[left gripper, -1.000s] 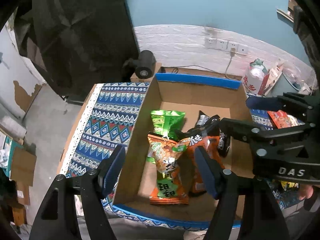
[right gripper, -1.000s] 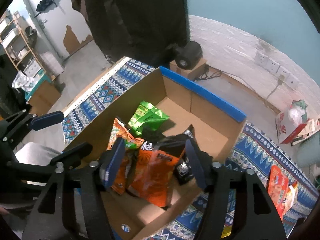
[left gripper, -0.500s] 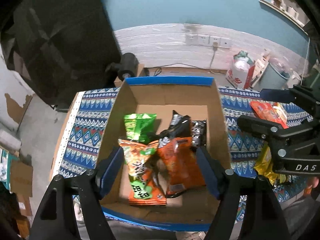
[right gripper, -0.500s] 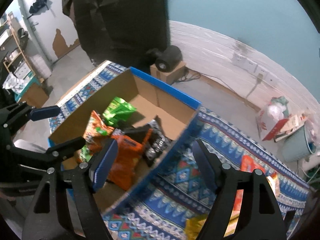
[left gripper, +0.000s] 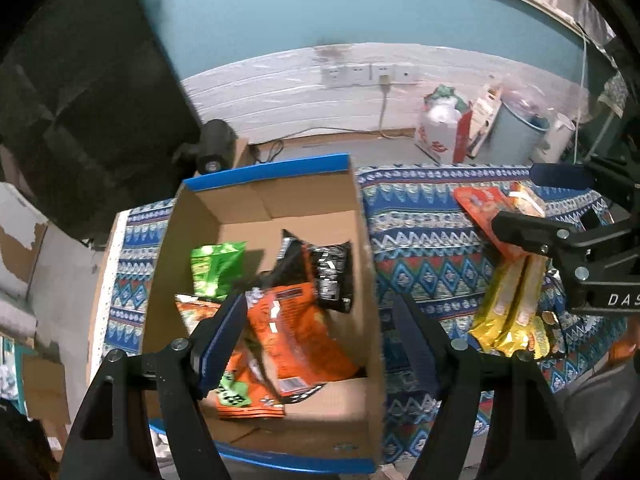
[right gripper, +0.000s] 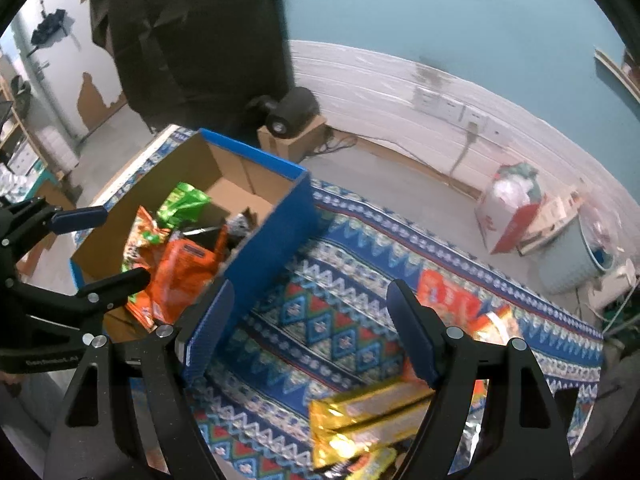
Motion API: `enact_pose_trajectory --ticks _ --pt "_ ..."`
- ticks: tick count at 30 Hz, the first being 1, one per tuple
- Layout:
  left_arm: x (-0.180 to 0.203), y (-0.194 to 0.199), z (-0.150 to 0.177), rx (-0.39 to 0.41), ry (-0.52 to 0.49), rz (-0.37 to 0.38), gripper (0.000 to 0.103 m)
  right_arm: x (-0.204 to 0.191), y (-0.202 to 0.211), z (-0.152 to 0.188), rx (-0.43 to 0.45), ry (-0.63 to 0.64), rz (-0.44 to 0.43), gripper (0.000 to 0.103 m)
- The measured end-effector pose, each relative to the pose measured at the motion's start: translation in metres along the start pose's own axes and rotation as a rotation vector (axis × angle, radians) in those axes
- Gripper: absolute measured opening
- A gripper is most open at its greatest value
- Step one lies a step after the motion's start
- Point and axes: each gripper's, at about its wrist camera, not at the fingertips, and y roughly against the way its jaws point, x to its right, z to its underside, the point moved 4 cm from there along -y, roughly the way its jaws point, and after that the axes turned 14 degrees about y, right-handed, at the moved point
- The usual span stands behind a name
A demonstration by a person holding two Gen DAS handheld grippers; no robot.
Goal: Organize snacks
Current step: 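Move both tools from the box over the snack pile on the cloth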
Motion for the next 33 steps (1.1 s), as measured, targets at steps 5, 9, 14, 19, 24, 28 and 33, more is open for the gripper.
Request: enact_pose_trajectory --ticks 5,9,14,19,24,28,33 --pt "0.028 -0.007 0.004 -0.022 -0.045 0.030 0.077 0.023 0.005 0.024 -0.025 -0.036 0.027 0.079" --pt "0.050 -0.011 0.007 -0.033 -0.091 0.050 0.077 0.041 0.009 0.042 -0.042 -0.064 0.047 0.079" --pt "0.077 -0.015 0.010 -0.046 -0.140 0.071 0.077 0.060 0.015 0.064 -0.062 -0.099 0.069 0.079" --pt "0.104 -0.023 0.016 -0.076 -0.185 0.100 0.077 0.081 0.020 0.090 -0.086 -0.150 0.078 0.079" --pt "0.122 -0.034 0.024 -0.110 -0.220 0.111 0.077 0.104 0.019 0.120 -0.130 -0.200 0.089 0.079" --pt "0.133 -0.049 0.032 -0.158 -0.240 0.116 0.078 0.117 0.012 0.148 -0.179 -0.234 0.091 0.079" --pt "0.142 -0.069 0.040 -0.205 -0.256 0.110 0.078 0.135 -0.004 0.193 -0.260 -0.289 0.095 0.079"
